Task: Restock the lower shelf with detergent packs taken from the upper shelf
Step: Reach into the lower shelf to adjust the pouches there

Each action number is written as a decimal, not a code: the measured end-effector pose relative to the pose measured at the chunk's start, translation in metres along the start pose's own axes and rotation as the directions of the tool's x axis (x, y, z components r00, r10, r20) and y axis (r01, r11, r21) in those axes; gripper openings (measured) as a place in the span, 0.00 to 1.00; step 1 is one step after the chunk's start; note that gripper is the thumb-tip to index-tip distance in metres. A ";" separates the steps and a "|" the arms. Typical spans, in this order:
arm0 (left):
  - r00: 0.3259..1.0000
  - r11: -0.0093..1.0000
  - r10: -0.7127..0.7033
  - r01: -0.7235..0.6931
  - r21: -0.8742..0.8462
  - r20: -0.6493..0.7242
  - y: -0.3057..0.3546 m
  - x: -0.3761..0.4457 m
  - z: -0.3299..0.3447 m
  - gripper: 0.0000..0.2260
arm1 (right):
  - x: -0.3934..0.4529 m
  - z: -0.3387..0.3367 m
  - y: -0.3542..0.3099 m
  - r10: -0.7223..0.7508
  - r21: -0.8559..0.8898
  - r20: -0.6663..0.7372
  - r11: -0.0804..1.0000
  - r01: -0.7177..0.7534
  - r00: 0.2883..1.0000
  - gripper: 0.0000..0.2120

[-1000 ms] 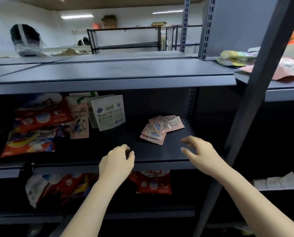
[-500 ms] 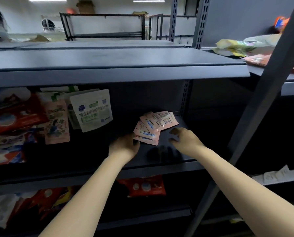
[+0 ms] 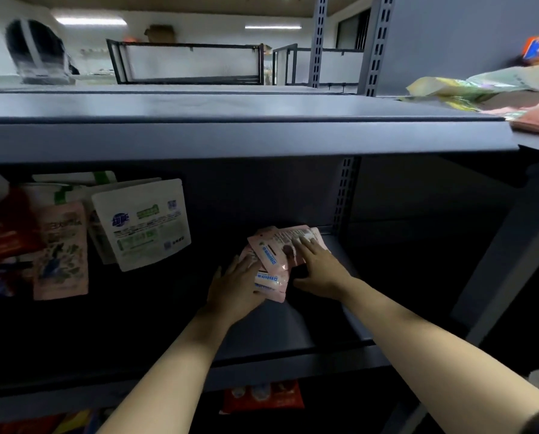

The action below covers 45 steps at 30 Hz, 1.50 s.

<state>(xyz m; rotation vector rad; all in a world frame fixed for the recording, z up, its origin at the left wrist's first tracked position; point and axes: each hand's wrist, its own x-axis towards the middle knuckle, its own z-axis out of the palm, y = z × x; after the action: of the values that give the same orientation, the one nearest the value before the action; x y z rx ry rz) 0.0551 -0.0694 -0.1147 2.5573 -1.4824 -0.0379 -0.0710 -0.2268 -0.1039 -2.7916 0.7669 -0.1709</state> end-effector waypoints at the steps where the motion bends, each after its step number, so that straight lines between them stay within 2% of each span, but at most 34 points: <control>1: 1.000 0.999 0.004 -0.004 -0.043 -0.009 0.000 0.003 0.001 0.29 | 0.005 0.005 0.002 0.025 0.016 0.010 1.000 -0.025 1.000 0.42; 3: 0.999 0.995 0.006 -0.010 -0.102 -0.040 0.000 0.006 0.004 0.27 | 0.013 0.015 0.002 0.070 0.037 -0.003 0.997 -0.069 0.998 0.39; 9: 0.993 0.999 0.030 -0.034 -0.033 -0.115 0.001 0.006 0.007 0.20 | 0.017 0.022 0.000 0.129 -0.052 -0.113 0.989 -0.136 0.985 0.24; 13: 0.993 0.989 0.016 -0.033 -0.147 -0.118 -0.003 0.003 0.005 0.19 | 0.011 0.010 0.000 0.173 -0.046 -0.095 0.983 -0.178 0.980 0.19; 17: 0.998 0.975 -0.020 0.005 -0.220 -0.067 -0.003 -0.002 -0.006 0.15 | -0.004 -0.003 0.006 0.211 0.087 -0.067 0.975 -0.205 0.975 0.14; 21: 0.996 0.980 -0.080 0.072 -0.186 -0.034 0.004 -0.008 -0.021 0.14 | -0.027 -0.015 0.005 0.208 0.202 -0.108 0.962 -0.183 0.972 0.13; 23: 0.987 0.995 -0.082 0.073 -0.064 -0.137 0.012 -0.012 -0.034 0.13 | -0.040 -0.021 0.001 0.204 0.310 -0.190 0.941 -0.138 0.960 0.10; 25: 0.940 0.999 -0.011 0.027 0.043 -0.341 0.021 -0.019 -0.049 0.12 | -0.054 -0.029 -0.005 0.217 0.409 -0.274 0.908 -0.091 0.937 0.04; 27: 0.882 0.998 0.055 -0.029 0.062 -0.467 0.031 -0.029 -0.066 0.10 | -0.070 -0.039 -0.010 0.290 0.528 -0.349 0.846 -0.069 0.891 0.03; 31: 0.934 0.997 -0.079 0.073 -0.029 -0.348 0.047 -0.049 -0.094 0.14 | -0.107 -0.059 -0.018 0.388 0.609 -0.522 0.793 0.013 0.759 0.05; 34: 0.913 0.983 -0.127 0.065 -0.170 -0.388 0.059 -0.080 -0.111 0.10 | -0.141 -0.071 -0.025 0.416 0.598 -0.560 0.802 0.002 0.717 0.05; 37: 0.822 0.969 -0.013 -0.130 -0.210 -0.569 0.078 -0.119 -0.118 0.11 | -0.179 -0.080 -0.031 0.413 0.558 -0.630 0.829 0.014 0.658 0.03; 40: 0.712 0.934 0.073 -0.295 -0.203 -0.698 0.103 -0.148 -0.128 0.05 | -0.215 -0.091 -0.034 0.416 0.509 -0.726 0.861 0.021 0.547 0.04; 45: 0.558 0.883 0.105 -0.433 -0.181 -0.823 0.150 -0.175 -0.153 0.03 | -0.265 -0.124 -0.026 0.329 0.373 -0.877 0.926 0.064 0.349 0.06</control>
<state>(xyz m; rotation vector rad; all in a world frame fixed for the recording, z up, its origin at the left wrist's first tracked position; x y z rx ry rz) -0.1434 0.0313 0.0491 1.6085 -1.2823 0.7201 -0.3066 -0.0929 0.0096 -2.0206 1.0153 -1.8180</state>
